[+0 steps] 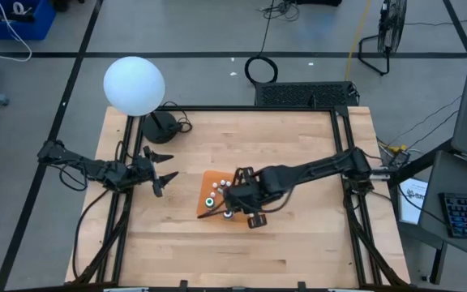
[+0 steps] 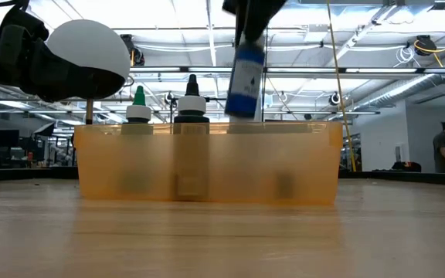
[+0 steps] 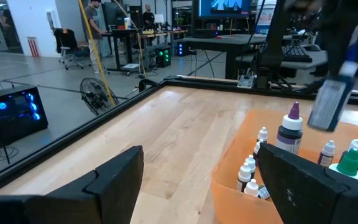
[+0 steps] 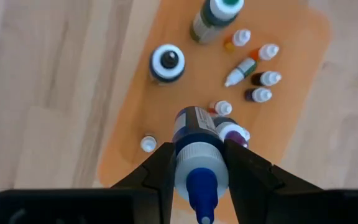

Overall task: Pick & Place food coloring
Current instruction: Put the large blue food coloring bottle into the orange bin, then return to Home Position

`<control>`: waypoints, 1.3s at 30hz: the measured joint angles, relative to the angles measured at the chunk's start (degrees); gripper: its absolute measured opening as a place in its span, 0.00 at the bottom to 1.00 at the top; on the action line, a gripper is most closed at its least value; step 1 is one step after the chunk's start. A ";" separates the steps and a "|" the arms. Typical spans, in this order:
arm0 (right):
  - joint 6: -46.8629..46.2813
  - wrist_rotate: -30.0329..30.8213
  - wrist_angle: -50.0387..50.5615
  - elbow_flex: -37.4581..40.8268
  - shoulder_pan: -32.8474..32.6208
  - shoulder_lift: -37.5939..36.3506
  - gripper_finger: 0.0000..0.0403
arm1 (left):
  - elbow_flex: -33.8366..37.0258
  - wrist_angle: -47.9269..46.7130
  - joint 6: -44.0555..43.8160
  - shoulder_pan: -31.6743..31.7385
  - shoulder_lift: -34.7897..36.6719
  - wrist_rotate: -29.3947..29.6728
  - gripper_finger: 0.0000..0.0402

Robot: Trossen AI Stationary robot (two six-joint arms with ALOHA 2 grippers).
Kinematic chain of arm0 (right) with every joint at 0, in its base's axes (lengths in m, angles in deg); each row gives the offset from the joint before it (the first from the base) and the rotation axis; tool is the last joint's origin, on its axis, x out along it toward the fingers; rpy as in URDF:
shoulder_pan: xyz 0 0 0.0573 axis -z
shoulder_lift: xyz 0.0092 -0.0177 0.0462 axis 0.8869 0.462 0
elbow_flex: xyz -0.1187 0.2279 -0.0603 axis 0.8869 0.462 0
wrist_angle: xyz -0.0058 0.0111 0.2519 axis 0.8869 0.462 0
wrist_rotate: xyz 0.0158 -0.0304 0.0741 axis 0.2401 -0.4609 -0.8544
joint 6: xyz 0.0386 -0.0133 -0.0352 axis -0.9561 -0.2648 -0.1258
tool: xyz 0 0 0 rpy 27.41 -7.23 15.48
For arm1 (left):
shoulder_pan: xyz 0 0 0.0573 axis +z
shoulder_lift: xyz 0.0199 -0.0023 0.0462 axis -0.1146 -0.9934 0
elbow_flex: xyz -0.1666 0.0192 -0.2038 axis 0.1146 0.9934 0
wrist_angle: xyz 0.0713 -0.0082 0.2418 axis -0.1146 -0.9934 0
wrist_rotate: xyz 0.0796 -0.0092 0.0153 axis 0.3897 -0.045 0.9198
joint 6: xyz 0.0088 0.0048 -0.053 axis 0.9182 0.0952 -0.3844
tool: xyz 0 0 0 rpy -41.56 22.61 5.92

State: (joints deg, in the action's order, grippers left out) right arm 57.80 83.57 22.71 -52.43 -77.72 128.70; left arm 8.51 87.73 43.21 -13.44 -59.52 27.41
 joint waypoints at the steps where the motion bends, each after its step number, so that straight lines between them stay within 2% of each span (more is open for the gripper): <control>1: 0.38 -0.43 -0.27 0.33 0.40 0.59 0.26 | 0.00 0.00 -0.01 0.02 0.00 0.00 0.77; 8: 2.83 -6.36 -6.83 6.04 2.26 1.92 0.26 | 0.00 -0.04 0.00 0.01 0.00 0.00 0.77; 14: 1.93 -6.40 -8.39 11.18 3.40 1.68 0.26 | -0.02 -0.07 0.00 -0.01 -0.02 0.00 0.77; 22: 1.50 -9.75 -14.42 16.81 3.26 1.45 0.26 | -0.02 -0.11 -0.02 0.00 0.00 0.00 0.77; 30: 1.35 -10.72 -17.54 18.51 3.37 1.05 0.26 | -0.02 -0.11 0.00 0.01 -0.01 0.00 0.77; 32: 0.35 -10.75 -18.78 18.59 3.37 0.99 0.32 | -0.02 -0.13 0.00 0.01 -0.01 0.00 0.77; 36: -2.56 -10.81 -20.19 18.81 3.33 -0.26 0.49 | -0.04 -0.13 0.00 0.02 -0.02 -0.02 0.77; 39: -4.35 -10.83 -19.92 18.81 3.05 -2.26 0.58 | -0.02 -0.14 -0.01 0.00 -0.01 -0.01 0.77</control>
State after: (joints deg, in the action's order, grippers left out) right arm 53.45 72.74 2.78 -33.62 -74.67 126.44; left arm 8.49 87.59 43.19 -13.44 -59.53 27.40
